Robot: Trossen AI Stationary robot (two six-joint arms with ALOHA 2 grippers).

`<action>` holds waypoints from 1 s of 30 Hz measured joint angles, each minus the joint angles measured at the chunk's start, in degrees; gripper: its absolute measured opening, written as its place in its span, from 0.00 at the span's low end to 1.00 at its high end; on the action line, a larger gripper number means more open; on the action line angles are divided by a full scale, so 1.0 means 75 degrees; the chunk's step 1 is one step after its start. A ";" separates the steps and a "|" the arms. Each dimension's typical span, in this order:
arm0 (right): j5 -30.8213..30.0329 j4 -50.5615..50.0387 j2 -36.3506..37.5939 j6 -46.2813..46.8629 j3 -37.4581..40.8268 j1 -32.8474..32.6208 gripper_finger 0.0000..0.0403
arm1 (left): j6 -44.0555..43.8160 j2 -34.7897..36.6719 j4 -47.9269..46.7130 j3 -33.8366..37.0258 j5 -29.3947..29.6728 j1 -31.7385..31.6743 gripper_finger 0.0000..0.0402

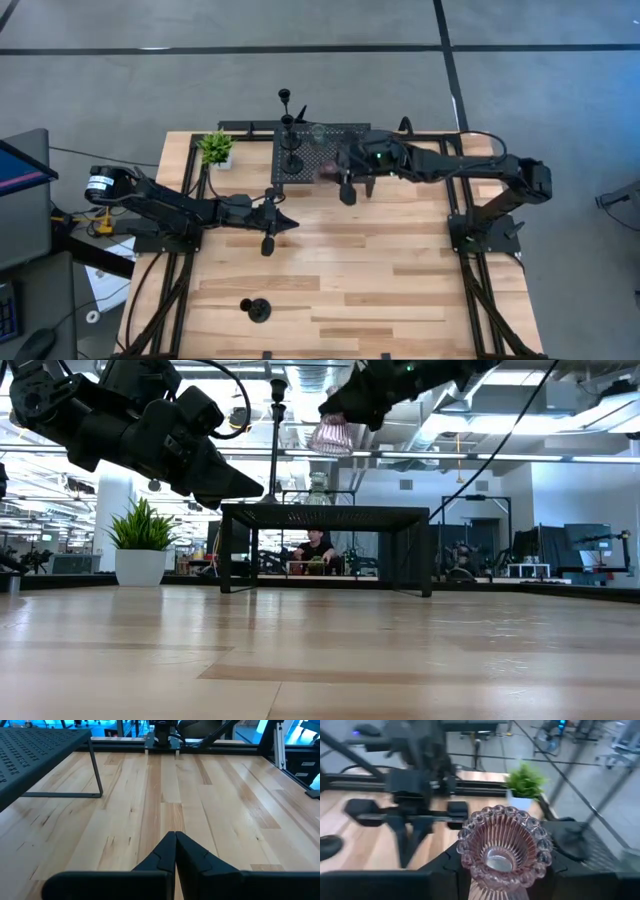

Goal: Pick & Place candle stick holders
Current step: Put the pink glass candle holder on the shelf

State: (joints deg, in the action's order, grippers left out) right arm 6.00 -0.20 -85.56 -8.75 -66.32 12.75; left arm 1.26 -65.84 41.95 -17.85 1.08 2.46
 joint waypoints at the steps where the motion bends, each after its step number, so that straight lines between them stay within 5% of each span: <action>1: 0.0000 0.0003 0.0000 0.0003 0.0000 0.0096 0.33 | 0.0000 0.0000 0.0000 0.0000 0.0000 0.0000 0.02; 30: 0.0026 0.0288 -0.0003 0.0117 0.0000 0.1014 0.31 | 0.0000 0.0000 -0.0006 0.0000 0.0000 -0.0282 0.02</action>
State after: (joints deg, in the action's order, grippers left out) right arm 6.20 1.96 -85.58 -7.88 -66.32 20.35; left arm 1.26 -65.84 41.91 -17.85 1.08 0.34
